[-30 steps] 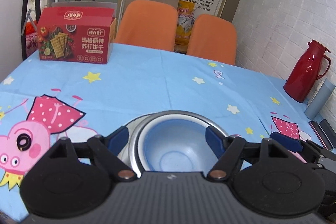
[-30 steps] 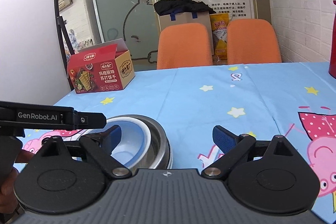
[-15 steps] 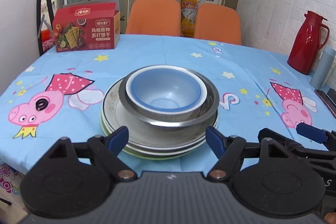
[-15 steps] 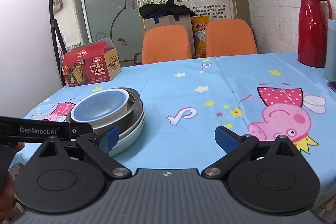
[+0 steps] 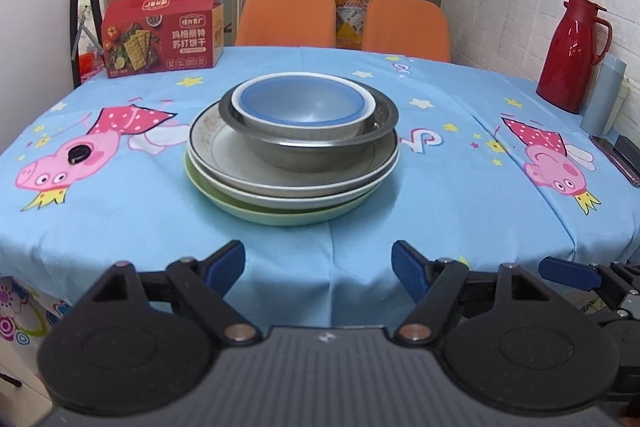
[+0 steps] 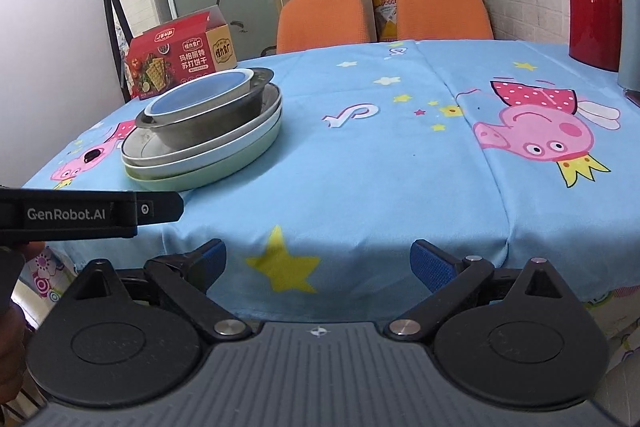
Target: Organize plates and bowls
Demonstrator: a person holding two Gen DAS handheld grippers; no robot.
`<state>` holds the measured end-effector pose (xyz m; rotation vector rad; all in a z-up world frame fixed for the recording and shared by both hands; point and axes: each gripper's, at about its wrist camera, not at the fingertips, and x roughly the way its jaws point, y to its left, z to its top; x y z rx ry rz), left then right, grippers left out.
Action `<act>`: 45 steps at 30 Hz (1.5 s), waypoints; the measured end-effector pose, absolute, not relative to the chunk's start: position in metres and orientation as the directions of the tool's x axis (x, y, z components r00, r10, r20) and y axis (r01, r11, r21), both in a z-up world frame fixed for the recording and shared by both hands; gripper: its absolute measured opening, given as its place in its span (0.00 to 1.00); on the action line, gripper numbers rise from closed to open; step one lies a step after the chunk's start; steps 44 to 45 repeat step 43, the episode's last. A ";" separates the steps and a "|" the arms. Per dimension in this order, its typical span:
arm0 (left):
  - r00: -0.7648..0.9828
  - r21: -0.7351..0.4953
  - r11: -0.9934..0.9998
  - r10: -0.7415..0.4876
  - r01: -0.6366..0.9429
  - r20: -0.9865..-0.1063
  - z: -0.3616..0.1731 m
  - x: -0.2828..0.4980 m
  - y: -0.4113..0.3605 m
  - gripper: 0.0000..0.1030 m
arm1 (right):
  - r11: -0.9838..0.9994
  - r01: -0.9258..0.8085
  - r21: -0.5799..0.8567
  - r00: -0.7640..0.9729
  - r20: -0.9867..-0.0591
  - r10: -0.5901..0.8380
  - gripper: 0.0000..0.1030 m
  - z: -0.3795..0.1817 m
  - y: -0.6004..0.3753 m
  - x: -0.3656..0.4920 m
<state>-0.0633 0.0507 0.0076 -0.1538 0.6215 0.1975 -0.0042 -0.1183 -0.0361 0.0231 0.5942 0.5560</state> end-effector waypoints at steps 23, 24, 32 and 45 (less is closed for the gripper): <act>0.846 -0.122 0.975 0.096 -0.187 -0.525 0.016 -0.122 0.038 0.72 | 0.887 -0.438 0.148 0.765 -0.457 0.454 1.00 -0.022 -0.136 -0.054; 0.846 -0.128 0.974 0.093 -0.186 -0.525 0.016 -0.122 0.039 0.72 | 0.889 -0.437 0.141 0.771 -0.451 0.450 1.00 -0.021 -0.135 -0.055; 0.859 -0.097 0.967 0.160 -0.235 -0.487 0.022 -0.131 0.043 0.72 | 0.907 -0.387 0.164 0.792 -0.445 0.418 1.00 -0.023 -0.144 -0.052; 0.882 -0.067 0.976 0.155 -0.206 -0.445 0.025 -0.136 0.037 0.73 | 0.911 -0.378 0.164 0.813 -0.413 0.412 1.00 -0.015 -0.148 -0.055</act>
